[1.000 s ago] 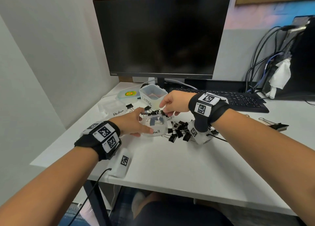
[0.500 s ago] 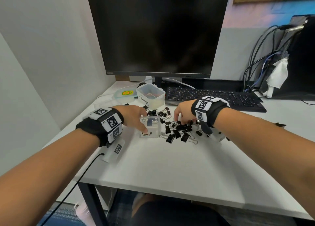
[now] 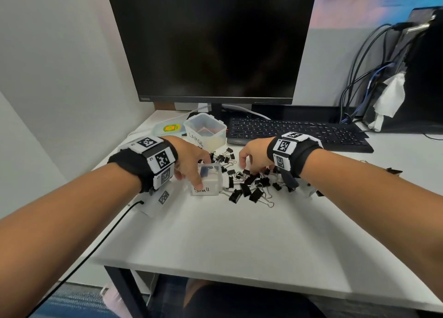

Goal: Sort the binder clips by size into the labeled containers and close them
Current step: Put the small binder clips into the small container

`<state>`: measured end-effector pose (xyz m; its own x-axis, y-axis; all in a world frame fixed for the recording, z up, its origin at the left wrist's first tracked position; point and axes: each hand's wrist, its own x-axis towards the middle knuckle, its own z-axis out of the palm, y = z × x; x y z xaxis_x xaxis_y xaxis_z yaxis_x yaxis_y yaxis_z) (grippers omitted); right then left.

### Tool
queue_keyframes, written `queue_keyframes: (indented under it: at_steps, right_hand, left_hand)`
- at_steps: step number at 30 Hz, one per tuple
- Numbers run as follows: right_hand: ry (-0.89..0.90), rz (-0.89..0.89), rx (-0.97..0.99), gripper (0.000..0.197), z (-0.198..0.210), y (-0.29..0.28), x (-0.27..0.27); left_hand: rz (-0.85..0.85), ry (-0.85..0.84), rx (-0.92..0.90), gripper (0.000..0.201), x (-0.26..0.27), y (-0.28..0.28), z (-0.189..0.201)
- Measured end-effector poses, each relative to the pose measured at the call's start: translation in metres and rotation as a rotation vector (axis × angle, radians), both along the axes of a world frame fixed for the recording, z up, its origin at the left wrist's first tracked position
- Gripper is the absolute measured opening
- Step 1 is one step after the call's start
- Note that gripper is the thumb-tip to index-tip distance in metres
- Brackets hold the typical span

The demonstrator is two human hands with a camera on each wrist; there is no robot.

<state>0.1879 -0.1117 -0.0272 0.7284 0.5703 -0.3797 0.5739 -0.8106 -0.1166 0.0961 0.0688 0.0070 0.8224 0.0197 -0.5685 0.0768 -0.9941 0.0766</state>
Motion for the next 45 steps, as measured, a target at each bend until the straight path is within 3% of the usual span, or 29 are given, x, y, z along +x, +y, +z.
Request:
queue_keyframes:
  at_steps: [9, 17, 28, 35, 38, 45]
  right_hand:
    - [0.019, -0.041, 0.055, 0.017, 0.000, -0.003, 0.000]
    - [0.068, -0.015, 0.037, 0.015, 0.001, 0.001, -0.001]
    - [0.028, -0.075, 0.051, 0.017, -0.004, -0.018, 0.007]
    - [-0.028, -0.095, 0.003, 0.024, -0.004, -0.024, 0.005]
    - [-0.026, -0.106, 0.025, 0.024, -0.005, -0.029, 0.006]
    - [0.035, -0.079, 0.094, 0.027, -0.005, -0.033, 0.006]
  left_hand:
    - [0.058, -0.022, -0.129, 0.055, -0.002, -0.001, -0.010]
    - [0.025, -0.028, -0.125, 0.069, -0.013, -0.014, -0.005]
    - [-0.064, 0.020, -0.175, 0.073, -0.016, -0.032, -0.004]
    - [-0.068, -0.031, -0.262, 0.060, -0.011, -0.046, -0.004]
    - [-0.057, -0.116, -0.169, 0.033, 0.000, -0.044, -0.001]
    - [-0.243, -0.225, 0.066, 0.032, 0.020, -0.050, -0.013]
